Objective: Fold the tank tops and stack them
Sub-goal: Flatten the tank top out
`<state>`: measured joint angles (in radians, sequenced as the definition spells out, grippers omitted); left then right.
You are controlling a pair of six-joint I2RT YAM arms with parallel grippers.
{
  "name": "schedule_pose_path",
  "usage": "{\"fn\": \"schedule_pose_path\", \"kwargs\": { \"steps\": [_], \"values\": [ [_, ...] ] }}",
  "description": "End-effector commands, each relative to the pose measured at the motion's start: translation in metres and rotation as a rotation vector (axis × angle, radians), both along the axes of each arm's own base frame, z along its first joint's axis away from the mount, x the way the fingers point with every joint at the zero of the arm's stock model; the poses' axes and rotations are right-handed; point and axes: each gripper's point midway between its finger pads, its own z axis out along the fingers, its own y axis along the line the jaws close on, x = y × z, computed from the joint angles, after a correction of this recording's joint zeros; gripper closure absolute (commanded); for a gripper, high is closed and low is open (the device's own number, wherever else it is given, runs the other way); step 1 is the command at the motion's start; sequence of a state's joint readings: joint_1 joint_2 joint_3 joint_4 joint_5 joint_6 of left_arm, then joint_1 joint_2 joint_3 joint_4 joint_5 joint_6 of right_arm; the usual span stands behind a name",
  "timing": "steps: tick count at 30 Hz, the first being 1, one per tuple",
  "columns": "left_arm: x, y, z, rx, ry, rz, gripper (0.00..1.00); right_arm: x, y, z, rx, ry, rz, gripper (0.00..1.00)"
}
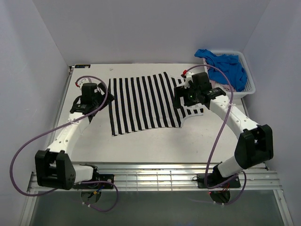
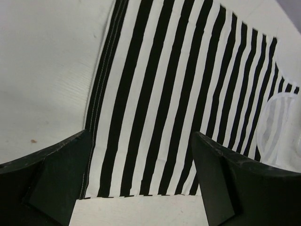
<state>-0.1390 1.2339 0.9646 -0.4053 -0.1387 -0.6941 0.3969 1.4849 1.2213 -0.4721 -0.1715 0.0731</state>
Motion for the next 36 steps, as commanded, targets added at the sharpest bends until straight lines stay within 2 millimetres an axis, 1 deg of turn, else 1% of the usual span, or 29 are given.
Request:
{"fn": "schedule_pose_path", "kwargs": {
  "steps": [1,2,3,4,5,7,10,11,13,14,15,17,18,21,24,25,27,29,30,33,34,36],
  "values": [
    [0.016,-0.032,-0.016,-0.111,0.013,-0.127,0.02,0.023,-0.013,-0.016,0.023,0.058,-0.084,0.10],
    [0.018,-0.036,-0.022,-0.129,0.023,-0.135,0.02,0.025,-0.015,-0.023,0.013,0.068,-0.083,0.10],
    [0.020,-0.041,-0.030,-0.143,0.038,-0.152,0.02,0.028,-0.015,-0.037,0.001,0.093,-0.084,0.10],
    [0.025,-0.044,-0.048,-0.147,0.077,-0.159,0.02,0.032,-0.016,-0.041,0.000,0.096,-0.090,0.10],
    [0.028,-0.046,-0.056,-0.146,0.097,-0.175,0.02,0.037,-0.016,-0.053,-0.005,0.111,-0.104,0.10],
    [0.032,-0.055,-0.078,-0.157,0.172,-0.214,0.02,0.041,-0.020,-0.062,-0.016,0.128,-0.122,0.10],
    [0.034,-0.058,-0.095,-0.160,0.209,-0.233,0.02,0.046,-0.024,-0.080,-0.031,0.128,-0.147,0.10],
    [0.032,-0.058,-0.105,-0.156,0.230,-0.235,0.02,0.048,-0.024,-0.085,-0.026,0.124,-0.147,0.10],
    [0.035,-0.055,-0.112,-0.136,0.229,-0.234,0.02,0.049,-0.024,-0.094,-0.026,0.135,-0.146,0.10],
    [0.034,-0.055,-0.120,-0.130,0.245,-0.235,0.02,0.048,-0.023,-0.098,-0.027,0.140,-0.140,0.10],
    [0.035,-0.053,-0.125,-0.120,0.253,-0.232,0.02,0.048,-0.021,-0.105,-0.021,0.152,-0.129,0.10],
    [0.037,-0.051,-0.133,-0.105,0.270,-0.232,0.02,0.045,-0.019,-0.111,-0.014,0.162,-0.114,0.10],
    [0.039,-0.050,-0.141,-0.096,0.290,-0.228,0.02,0.042,-0.019,-0.117,-0.012,0.173,-0.111,0.10],
    [0.046,-0.041,-0.152,-0.052,0.303,-0.201,0.02,0.036,-0.018,-0.126,-0.011,0.195,-0.101,0.10],
    [0.054,-0.037,-0.160,-0.029,0.320,-0.196,0.02,0.025,-0.014,-0.134,0.013,0.232,-0.078,0.10],
    [0.055,-0.036,-0.162,-0.021,0.328,-0.191,0.02,0.018,-0.013,-0.138,0.022,0.250,-0.069,0.10],
    [0.056,-0.027,-0.169,0.002,0.358,-0.166,0.02,0.010,-0.009,-0.139,0.045,0.269,-0.064,0.10],
    [0.059,-0.025,-0.174,0.001,0.376,-0.158,0.02,-0.002,-0.008,-0.145,0.050,0.294,-0.065,0.10],
    [0.059,-0.015,-0.177,0.021,0.390,-0.123,0.02,-0.006,-0.008,-0.146,0.048,0.303,-0.067,0.10],
    [0.059,-0.013,-0.176,0.002,0.391,-0.111,0.02,-0.019,-0.007,-0.150,0.038,0.327,-0.071,0.10],
    [0.059,-0.016,-0.173,-0.010,0.384,-0.128,0.02,-0.021,-0.006,-0.149,0.037,0.327,-0.070,0.10],
    [0.061,-0.022,-0.162,-0.033,0.353,-0.159,0.02,-0.023,-0.004,-0.145,0.031,0.314,-0.060,0.10]
  ]
}}
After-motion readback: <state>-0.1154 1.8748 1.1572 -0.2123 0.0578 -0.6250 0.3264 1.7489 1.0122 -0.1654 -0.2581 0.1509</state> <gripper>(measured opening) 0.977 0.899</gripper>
